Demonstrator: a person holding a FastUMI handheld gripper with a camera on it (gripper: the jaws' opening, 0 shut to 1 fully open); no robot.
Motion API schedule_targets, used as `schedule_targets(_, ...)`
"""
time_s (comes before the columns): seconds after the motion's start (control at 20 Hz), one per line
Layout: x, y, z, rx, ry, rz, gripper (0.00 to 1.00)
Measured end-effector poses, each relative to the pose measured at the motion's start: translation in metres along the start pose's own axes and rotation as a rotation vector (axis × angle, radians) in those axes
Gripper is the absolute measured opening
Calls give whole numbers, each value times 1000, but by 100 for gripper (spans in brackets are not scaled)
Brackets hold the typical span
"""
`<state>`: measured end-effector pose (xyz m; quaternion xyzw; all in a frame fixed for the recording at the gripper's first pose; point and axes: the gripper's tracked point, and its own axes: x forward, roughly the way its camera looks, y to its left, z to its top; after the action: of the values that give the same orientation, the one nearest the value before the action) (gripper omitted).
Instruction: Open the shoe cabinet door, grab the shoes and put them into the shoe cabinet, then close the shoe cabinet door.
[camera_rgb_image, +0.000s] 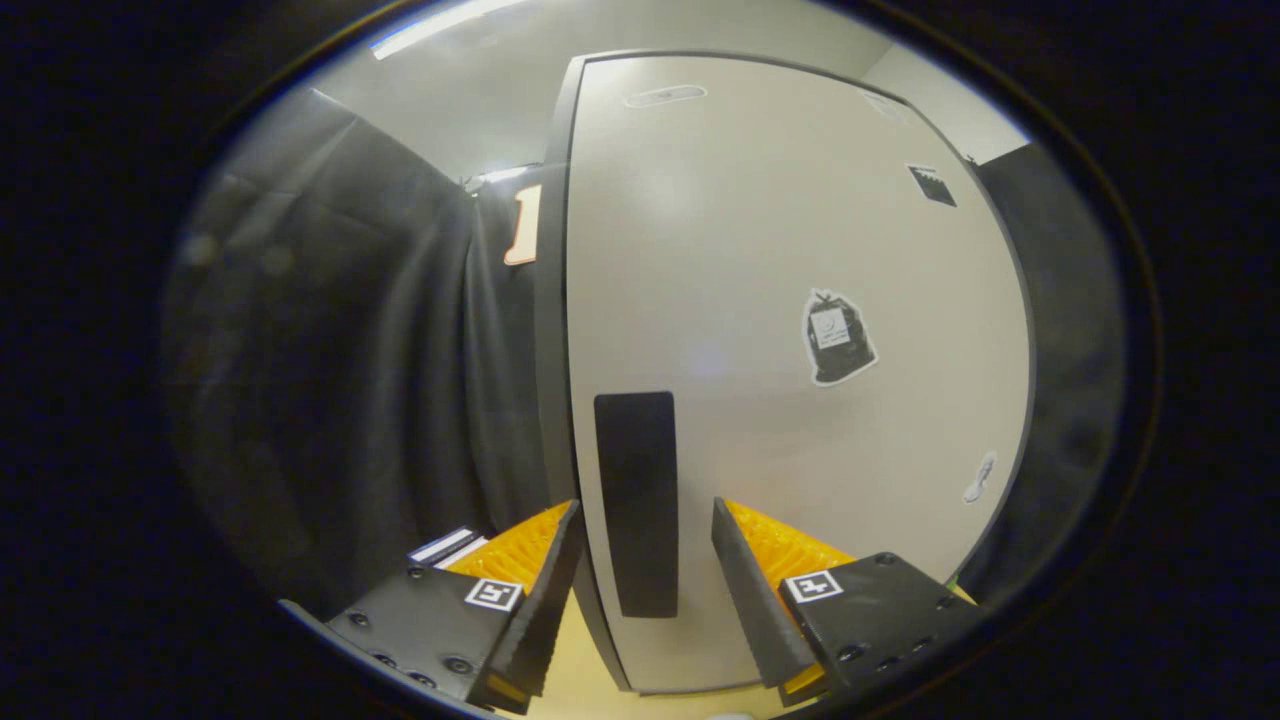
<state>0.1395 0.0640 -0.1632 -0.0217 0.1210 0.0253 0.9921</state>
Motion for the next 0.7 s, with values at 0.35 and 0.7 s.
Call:
schedule_targets(0.35,4,-3,-2,-23,-17,-27,41)
schedule_targets(0.7,4,-1,-1,23,-39,-22,7)
